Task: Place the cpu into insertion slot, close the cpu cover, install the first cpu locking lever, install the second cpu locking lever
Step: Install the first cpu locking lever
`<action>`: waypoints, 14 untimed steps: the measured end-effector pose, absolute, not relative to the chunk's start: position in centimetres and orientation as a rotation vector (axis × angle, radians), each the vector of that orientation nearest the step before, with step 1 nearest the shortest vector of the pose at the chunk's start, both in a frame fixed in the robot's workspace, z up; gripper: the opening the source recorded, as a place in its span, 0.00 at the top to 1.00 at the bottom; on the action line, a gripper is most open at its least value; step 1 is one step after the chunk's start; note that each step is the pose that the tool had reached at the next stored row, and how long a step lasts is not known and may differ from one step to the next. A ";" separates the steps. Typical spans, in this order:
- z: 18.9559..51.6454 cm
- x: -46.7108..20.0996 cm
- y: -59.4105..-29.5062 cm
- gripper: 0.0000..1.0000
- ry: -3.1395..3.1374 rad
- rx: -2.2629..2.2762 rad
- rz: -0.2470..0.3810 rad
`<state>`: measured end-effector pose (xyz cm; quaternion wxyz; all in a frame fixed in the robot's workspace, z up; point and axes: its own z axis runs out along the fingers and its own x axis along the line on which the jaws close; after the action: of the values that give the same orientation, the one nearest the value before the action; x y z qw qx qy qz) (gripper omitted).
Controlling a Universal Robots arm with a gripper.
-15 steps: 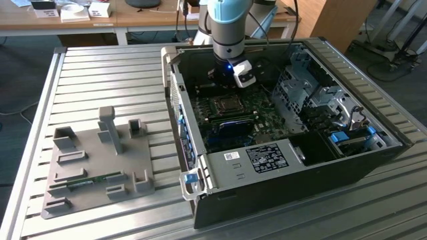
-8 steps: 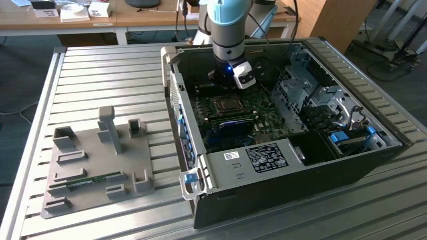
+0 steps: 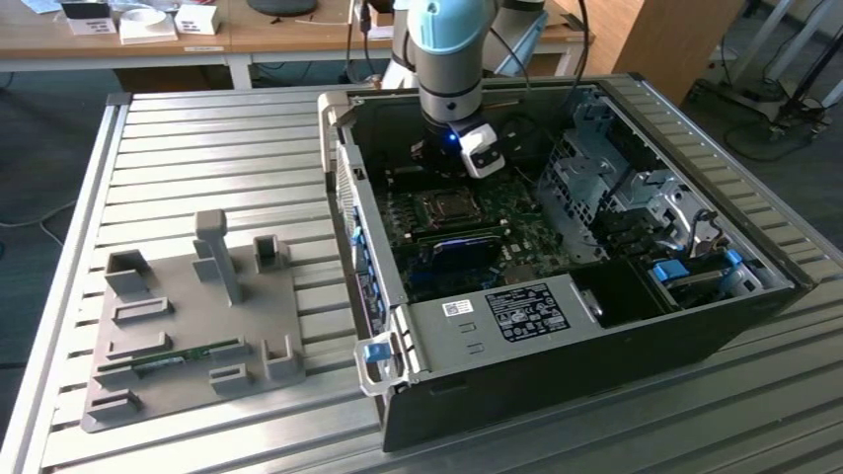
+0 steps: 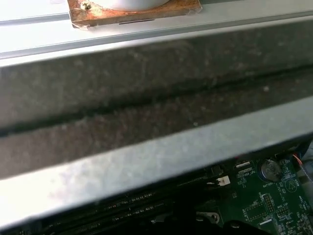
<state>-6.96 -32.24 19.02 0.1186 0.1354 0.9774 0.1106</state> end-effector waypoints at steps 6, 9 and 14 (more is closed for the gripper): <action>19.0 -7.0 -32.2 0.89 2.856 0.396 0.324; 19.0 -7.0 -32.2 0.89 2.856 0.396 0.324; 18.9 -7.0 -32.2 0.89 2.855 0.396 0.325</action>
<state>-6.97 -32.23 18.88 0.1202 0.1354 0.9771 0.1113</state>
